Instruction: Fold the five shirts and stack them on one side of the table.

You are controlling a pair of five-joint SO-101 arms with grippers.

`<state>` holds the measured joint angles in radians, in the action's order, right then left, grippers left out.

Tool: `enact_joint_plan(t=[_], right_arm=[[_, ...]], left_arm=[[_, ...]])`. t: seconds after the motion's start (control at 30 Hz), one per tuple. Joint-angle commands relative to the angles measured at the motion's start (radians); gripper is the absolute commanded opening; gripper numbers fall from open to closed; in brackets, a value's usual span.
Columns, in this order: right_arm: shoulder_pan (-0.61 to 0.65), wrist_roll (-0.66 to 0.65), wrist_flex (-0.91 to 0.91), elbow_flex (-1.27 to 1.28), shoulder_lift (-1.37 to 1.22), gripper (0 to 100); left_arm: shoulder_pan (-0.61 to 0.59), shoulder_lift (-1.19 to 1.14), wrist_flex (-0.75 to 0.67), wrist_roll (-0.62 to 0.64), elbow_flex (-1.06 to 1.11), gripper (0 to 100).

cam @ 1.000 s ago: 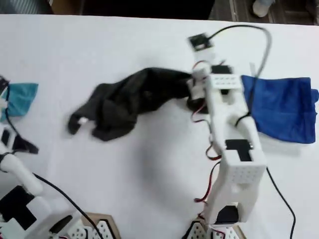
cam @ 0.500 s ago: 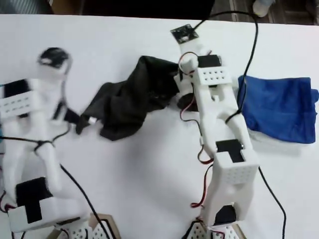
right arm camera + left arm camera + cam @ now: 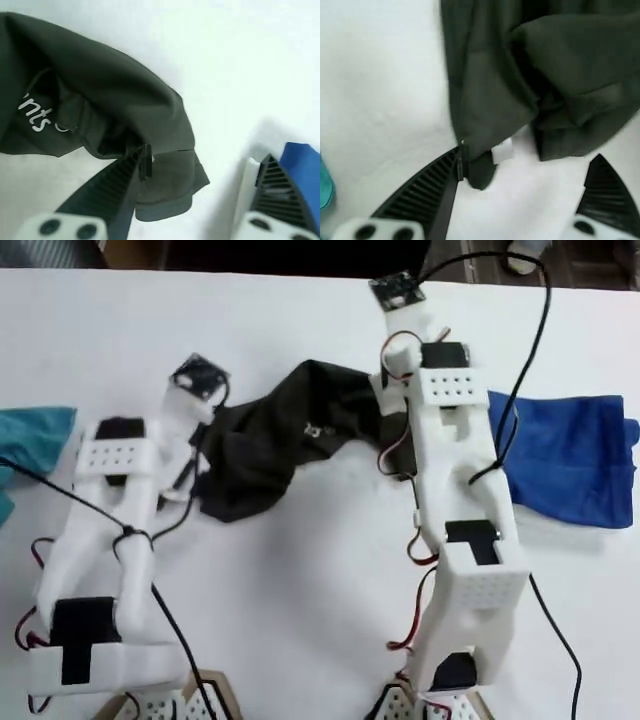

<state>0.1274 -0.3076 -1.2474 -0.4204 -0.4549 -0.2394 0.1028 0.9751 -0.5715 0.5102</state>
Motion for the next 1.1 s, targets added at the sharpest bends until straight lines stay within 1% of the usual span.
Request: enact_joint_plan(t=[0.0,0.13,0.2,0.37,0.5,0.7,0.77,0.87,0.93,1.0,1.07], right_arm=[[-0.013,0.005,0.007,-0.046,0.007,33.0],[-0.012,0.005,0.007,-0.046,0.007,33.0],[-0.012,0.005,0.007,-0.046,0.007,33.0],[-0.002,0.008,-0.005,-0.046,0.007,33.0],[-0.002,0.008,-0.005,-0.046,0.007,33.0],[-0.001,0.011,-0.005,-0.046,0.001,33.0],[0.016,0.012,-0.005,-0.041,-0.001,33.0],[0.081,0.048,-0.027,-0.020,-0.002,33.0],[0.142,0.097,-0.044,-0.006,-0.002,33.0],[0.194,0.104,-0.062,0.000,-0.002,33.0],[0.225,0.103,-0.085,0.000,-0.002,33.0]], left_arm=[[-0.086,0.017,-0.100,-0.055,0.021,38],[-0.160,0.015,-0.152,-0.123,0.022,38],[-0.173,-0.003,-0.161,-0.141,0.024,37],[-0.152,-0.149,-0.161,-0.144,0.013,28],[-0.140,-0.218,-0.161,-0.144,0.013,26],[-0.141,-0.195,-0.153,-0.141,0.013,25],[-0.143,-0.167,-0.146,-0.138,0.013,18],[-0.141,-0.118,-0.109,-0.127,-0.015,1],[-0.144,-0.089,-0.060,-0.094,-0.064,4],[-0.146,-0.055,0.018,-0.074,-0.140,2],[-0.146,-0.015,0.114,-0.071,-0.232,3]])
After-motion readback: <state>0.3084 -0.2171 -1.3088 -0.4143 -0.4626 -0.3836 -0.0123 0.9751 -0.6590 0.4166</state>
